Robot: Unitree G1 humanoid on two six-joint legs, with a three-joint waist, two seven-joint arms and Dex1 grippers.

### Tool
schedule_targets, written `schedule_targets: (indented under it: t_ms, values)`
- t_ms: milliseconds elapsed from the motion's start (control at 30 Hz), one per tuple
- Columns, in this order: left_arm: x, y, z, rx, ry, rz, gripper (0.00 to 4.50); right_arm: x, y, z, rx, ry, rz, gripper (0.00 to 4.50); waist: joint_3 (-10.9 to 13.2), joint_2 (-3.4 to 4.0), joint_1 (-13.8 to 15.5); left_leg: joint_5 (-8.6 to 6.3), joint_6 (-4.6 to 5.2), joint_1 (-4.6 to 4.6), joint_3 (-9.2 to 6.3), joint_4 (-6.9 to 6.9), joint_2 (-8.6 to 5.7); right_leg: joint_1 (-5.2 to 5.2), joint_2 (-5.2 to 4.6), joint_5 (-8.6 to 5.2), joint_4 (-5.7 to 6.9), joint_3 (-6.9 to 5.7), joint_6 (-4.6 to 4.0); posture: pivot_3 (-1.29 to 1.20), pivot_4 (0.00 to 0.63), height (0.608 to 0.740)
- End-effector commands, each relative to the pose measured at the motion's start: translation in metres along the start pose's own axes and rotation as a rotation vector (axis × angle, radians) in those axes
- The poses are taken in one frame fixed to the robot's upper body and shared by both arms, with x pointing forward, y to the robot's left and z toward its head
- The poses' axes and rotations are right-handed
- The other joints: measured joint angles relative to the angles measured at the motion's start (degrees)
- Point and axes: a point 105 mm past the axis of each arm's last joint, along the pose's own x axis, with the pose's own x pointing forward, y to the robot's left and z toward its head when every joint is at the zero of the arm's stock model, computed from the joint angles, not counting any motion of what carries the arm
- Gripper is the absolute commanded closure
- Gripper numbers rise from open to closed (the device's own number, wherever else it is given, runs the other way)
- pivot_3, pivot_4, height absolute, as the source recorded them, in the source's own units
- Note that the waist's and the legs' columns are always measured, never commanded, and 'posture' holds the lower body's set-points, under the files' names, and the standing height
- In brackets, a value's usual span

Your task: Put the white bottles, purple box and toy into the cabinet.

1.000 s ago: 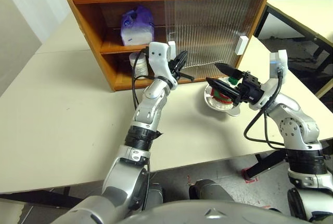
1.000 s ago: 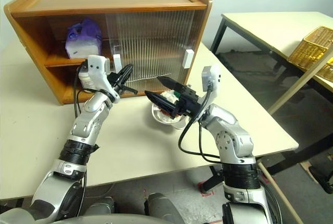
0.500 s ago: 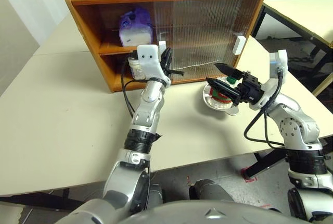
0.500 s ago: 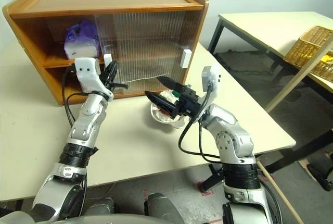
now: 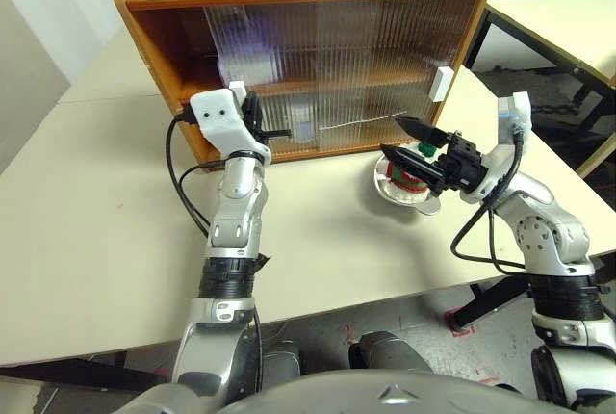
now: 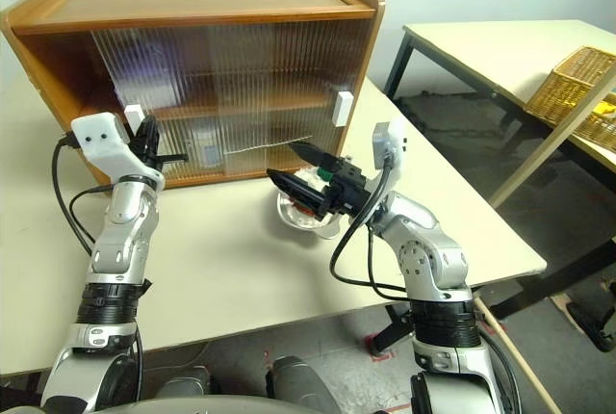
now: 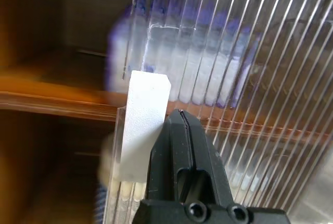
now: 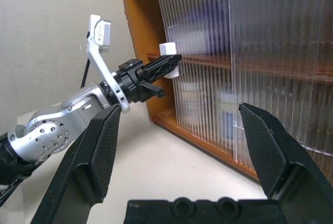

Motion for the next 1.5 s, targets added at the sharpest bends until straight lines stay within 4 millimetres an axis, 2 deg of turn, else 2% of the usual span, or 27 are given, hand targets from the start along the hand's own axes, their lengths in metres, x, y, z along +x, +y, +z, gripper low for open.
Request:
schedule_targets:
  t_ms: [33,233,400,533,633,700,800,1100,1300,1500]
  values:
    - [-0.005,0.031,-0.006,0.005,0.035,0.108,4.48,0.004,0.0,-0.002,-0.001,0.011,0.018,0.0,0.0,0.0,0.0,-0.01,-0.01,0.01,0.0,0.0,0.0,0.0,0.0,0.0,0.0,0.0,0.0,-0.09,0.025,0.74]
    - [-0.01,0.054,-0.002,0.038,0.023,0.179,4.48,0.004,0.001,-0.003,0.004,0.014,0.028,0.0,0.0,-0.01,1.0,-0.1,-0.18,0.04,-0.06,0.0,0.06,0.0,0.0,-0.04,0.04,-0.01,-0.14,-0.08,0.025,0.74]
    - [-0.012,0.064,0.001,0.047,0.016,0.209,4.48,0.004,0.001,-0.005,0.008,0.016,0.033,0.0,0.0,-0.03,1.8,-0.22,-0.36,0.03,-0.08,0.0,0.11,-0.04,0.0,-0.14,0.06,0.02,-0.29,-0.07,0.025,0.74]
    - [-0.012,0.059,0.0,0.016,0.02,0.178,4.48,0.005,0.001,-0.005,0.009,0.016,0.036,0.0,0.0,-0.04,1.9,-0.3,-0.46,0.04,-0.06,0.0,0.08,-0.05,0.08,-0.18,0.06,0.01,-0.35,-0.07,0.025,0.74]
    - [-0.01,0.034,0.004,-0.021,0.005,0.03,4.48,0.005,0.001,-0.005,0.01,0.016,0.036,0.0,0.0,-0.04,2.2,-0.31,-0.48,0.05,-0.09,0.0,0.1,-0.05,0.17,-0.19,0.11,-0.01,-0.38,-0.07,0.026,0.74]
    - [-0.017,0.002,0.009,-0.076,-0.004,-0.181,4.1,0.005,0.0,-0.004,0.009,0.018,0.034,0.0,0.0,-0.06,2.5,-0.31,-0.49,0.06,-0.1,0.0,0.1,-0.05,0.18,-0.2,0.14,-0.02,-0.4,-0.07,0.029,0.74]
    - [-0.026,-0.017,0.012,-0.11,-0.001,-0.34,3.29,0.004,0.0,-0.004,0.008,0.019,0.03,0.0,0.0,-0.08,2.8,-0.33,-0.51,0.05,-0.12,0.03,0.12,-0.03,0.13,-0.21,0.15,-0.02,-0.41,-0.08,0.032,0.74]
    - [-0.032,-0.031,0.016,-0.124,-0.023,-0.612,0.06,0.001,-0.001,-0.006,0.01,0.017,0.006,0.0,0.0,-0.09,3.1,-0.4,-0.63,0.01,-0.19,0.02,0.48,-0.1,0.03,-0.23,0.16,-0.04,-0.44,-0.09,0.037,0.74]
    - [-0.033,-0.02,0.02,-0.218,-0.054,-0.796,0.01,0.0,-0.006,-0.003,0.003,0.002,-0.042,0.0,0.0,-0.09,3.2,-0.44,-0.66,-0.1,-0.21,-0.05,0.59,-0.25,0.02,-0.25,0.19,-0.05,-0.5,-0.1,0.036,0.74]
    - [-0.056,-0.01,0.038,-0.327,-0.063,-1.034,0.01,-0.009,-0.028,0.005,-0.036,-0.028,-0.207,0.0,0.0,-0.07,3.0,-0.47,-0.64,-0.42,-0.2,-0.12,0.8,-0.59,0.03,0.0,0.22,-0.07,-0.96,-0.11,0.038,0.74]
